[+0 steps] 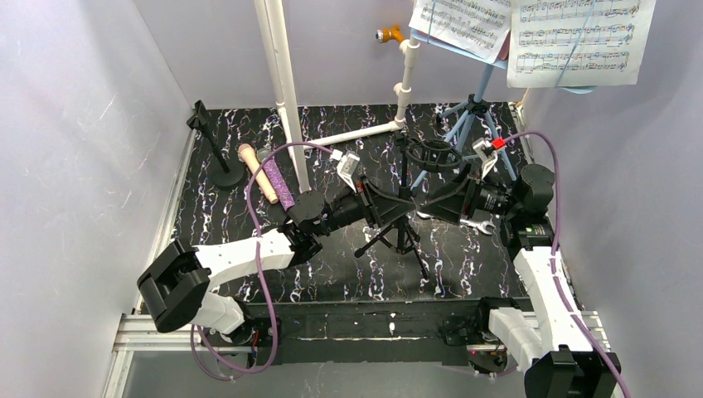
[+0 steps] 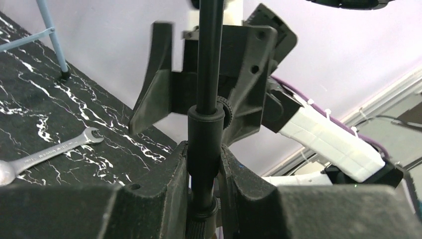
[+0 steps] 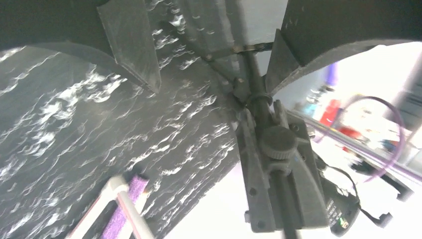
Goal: Pack up the instrument practice props
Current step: Unscrew the knob on the microphone stand.
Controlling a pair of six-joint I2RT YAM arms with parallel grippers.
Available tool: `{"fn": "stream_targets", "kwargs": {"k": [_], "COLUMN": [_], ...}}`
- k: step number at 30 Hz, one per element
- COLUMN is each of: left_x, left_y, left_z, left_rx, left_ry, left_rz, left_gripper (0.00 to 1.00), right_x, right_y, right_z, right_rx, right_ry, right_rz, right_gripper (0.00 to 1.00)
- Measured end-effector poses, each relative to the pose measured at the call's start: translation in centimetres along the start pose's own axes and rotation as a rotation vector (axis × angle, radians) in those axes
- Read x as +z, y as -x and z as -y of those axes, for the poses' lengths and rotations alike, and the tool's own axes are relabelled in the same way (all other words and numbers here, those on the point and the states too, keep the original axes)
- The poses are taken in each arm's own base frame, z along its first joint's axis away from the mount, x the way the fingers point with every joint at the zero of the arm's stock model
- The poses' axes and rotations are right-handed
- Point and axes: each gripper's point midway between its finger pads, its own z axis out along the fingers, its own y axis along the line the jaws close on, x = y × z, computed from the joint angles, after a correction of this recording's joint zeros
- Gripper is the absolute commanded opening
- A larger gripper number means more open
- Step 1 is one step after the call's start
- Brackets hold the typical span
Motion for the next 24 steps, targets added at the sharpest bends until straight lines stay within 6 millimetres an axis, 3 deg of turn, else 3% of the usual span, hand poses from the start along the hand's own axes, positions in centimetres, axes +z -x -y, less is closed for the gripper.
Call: {"fn": "stream_targets", "kwargs": {"k": [5,11,18,24], "left_x": [-0.2,-0.3,0.5,0.9], "left_y": [-0.3,-1.0,-1.8,-1.9], "left_z": [0.3,0.0,-1.0,-1.0], "left_rx": [0.091,0.151,0.174,0.182], "left_ry": [-0.029,-0.041,-0.034,-0.042], "left_rz": [-0.024,-0.056,-0.088,-0.094], "left_gripper": [0.00,0.00,0.00,0.00], "right_x": [0.2,0.5,0.4,0.4], "right_y": [-1.4,-1.0,-0.4,0.2], "right_z": [0.4,0.5,-0.2,-0.5], "right_rx": [0.433,0.746,0.854,0.873], "right_ry": [-0.013,-0.010,0.001,0.002], "right_rz": [0.009,-0.003,-0.012,-0.007], "right_gripper": [0.86,0.79,0.68,0.66]}}
